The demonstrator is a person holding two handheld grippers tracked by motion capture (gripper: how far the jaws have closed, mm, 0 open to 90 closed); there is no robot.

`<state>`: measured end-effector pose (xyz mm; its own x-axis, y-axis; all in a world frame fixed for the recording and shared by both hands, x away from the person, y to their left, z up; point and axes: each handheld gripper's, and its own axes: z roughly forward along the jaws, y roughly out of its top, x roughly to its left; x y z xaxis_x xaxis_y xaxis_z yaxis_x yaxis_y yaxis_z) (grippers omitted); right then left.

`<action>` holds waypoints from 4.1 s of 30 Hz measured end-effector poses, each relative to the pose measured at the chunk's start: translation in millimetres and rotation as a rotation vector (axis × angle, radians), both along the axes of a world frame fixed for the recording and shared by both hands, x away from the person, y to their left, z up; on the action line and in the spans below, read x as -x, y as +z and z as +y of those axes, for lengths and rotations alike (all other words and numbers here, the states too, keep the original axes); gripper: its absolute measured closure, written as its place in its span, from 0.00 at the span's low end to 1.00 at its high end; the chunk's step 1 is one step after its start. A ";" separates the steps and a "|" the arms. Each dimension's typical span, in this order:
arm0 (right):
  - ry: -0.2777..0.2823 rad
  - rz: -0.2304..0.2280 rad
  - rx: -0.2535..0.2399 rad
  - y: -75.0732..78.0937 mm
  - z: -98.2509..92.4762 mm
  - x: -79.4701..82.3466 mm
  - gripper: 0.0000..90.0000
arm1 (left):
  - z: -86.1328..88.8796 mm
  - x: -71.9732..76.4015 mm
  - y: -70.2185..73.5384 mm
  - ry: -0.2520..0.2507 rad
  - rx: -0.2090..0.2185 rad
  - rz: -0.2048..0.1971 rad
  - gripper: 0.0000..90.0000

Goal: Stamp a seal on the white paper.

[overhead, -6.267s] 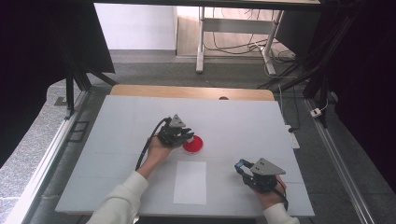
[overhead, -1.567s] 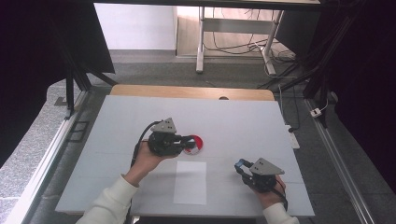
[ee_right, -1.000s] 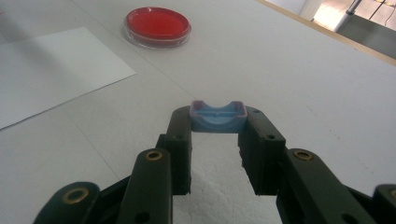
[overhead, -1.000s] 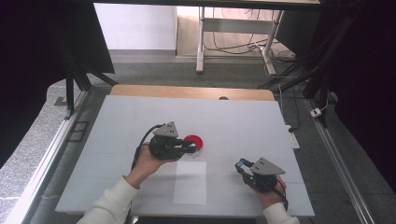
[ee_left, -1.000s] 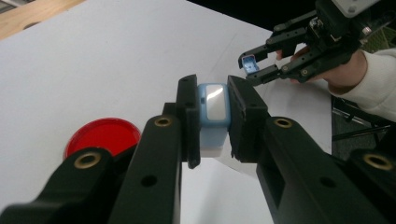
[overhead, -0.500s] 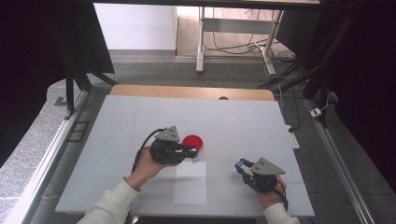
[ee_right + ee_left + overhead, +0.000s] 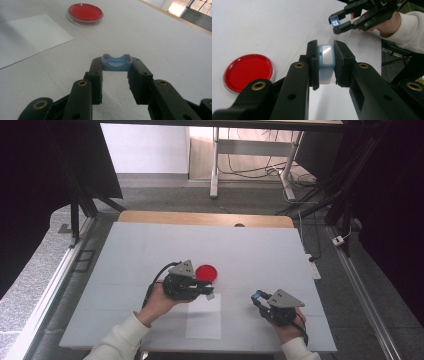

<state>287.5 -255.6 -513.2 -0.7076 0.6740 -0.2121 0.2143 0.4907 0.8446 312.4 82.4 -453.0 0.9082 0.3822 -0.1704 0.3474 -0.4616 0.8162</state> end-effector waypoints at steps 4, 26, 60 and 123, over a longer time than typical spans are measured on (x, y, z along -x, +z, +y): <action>-0.004 0.009 0.005 -0.2 -0.1 -0.5 0.72 | -0.9 0.5 -4.0 -0.003 -0.009 0.008 0.83; -0.003 0.006 0.008 -0.4 0.5 -0.4 0.72 | -0.3 10.1 -27.1 -0.011 -0.068 0.032 0.83; 0.004 0.021 0.017 -2.7 2.7 -1.4 0.72 | -2.0 18.2 -53.1 0.024 -0.119 0.012 0.83; 0.003 0.014 0.008 -1.4 3.5 0.4 0.72 | -11.4 33.9 -60.6 0.029 -0.214 -0.080 0.84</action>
<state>287.1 -252.2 -514.6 -0.7127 0.6700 -0.2076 0.2240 0.4979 0.8378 278.5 71.0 -513.6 0.9035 0.4284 -0.0106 0.3014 -0.6177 0.7264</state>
